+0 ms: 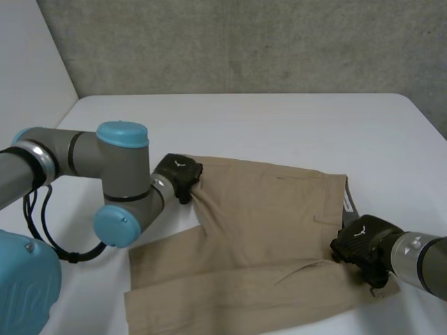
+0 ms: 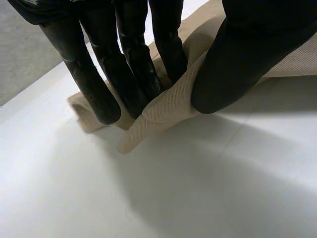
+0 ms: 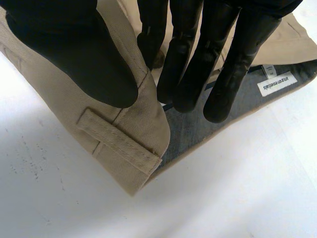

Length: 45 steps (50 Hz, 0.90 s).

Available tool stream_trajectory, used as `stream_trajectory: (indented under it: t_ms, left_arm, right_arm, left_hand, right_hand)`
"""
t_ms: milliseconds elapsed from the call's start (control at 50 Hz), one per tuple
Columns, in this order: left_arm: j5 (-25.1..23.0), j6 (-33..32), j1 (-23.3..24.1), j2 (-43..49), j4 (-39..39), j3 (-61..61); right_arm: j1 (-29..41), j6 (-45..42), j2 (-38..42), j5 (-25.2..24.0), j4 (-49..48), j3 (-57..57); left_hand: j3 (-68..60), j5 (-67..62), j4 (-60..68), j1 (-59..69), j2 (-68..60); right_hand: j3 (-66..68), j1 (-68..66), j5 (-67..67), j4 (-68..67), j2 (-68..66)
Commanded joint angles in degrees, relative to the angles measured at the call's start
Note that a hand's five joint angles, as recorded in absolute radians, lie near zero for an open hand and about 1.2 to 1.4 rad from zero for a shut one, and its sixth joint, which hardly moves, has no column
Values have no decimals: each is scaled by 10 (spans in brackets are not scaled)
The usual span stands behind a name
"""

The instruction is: Fold the shorts.

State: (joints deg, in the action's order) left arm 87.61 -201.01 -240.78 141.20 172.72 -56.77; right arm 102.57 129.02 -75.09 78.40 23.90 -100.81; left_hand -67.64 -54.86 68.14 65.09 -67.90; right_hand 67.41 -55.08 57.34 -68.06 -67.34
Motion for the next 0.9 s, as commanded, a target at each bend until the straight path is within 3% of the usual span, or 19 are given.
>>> stream_trajectory:
  t_ms: [20,180,300,380,740,760,840,900]
  left_arm:
    - [52,-4,-8,-66,1,-82]
    - [56,-6,-65,-158,16,-251]
    - [53,0,-64,-228,17,-265]
    - [51,0,-64,-232,17,-263]
    - [50,-3,-72,-169,37,-242]
    - [50,-2,-72,-169,37,-243]
    - [51,-3,-72,-169,36,-248]
    - [59,-6,-71,-171,31,-247]
  right_arm:
    - [0,0,1,0,1,0]
    - [12,0,3,1,1,0]
    - [20,1,3,1,0,0]
    - [20,1,2,1,0,-1]
    - [21,1,2,1,0,-8]
    - [20,1,2,1,-1,-8]
    - [20,1,2,1,-11,-8]
    - [20,2,2,5,-18,-5]
  left_hand:
    - [-124,-151,119,149,-121]
    - [-107,-135,102,133,-105]
    - [245,217,-250,-220,248]
    - [265,237,-270,-239,267]
    - [236,208,-241,-211,239]
    - [213,185,-218,-187,215]
    - [-83,-111,78,108,-80]
    - [-124,-151,119,149,-121]
  right_hand:
    - [126,-249,127,-119,-127]
    - [126,-249,127,-119,-127]
    - [126,-249,127,-119,-127]
    - [126,-249,127,-119,-127]
    - [126,-249,127,-119,-127]
    - [126,-249,127,-119,-127]
    - [126,-249,127,-119,-127]
    - [126,-249,127,-119,-127]
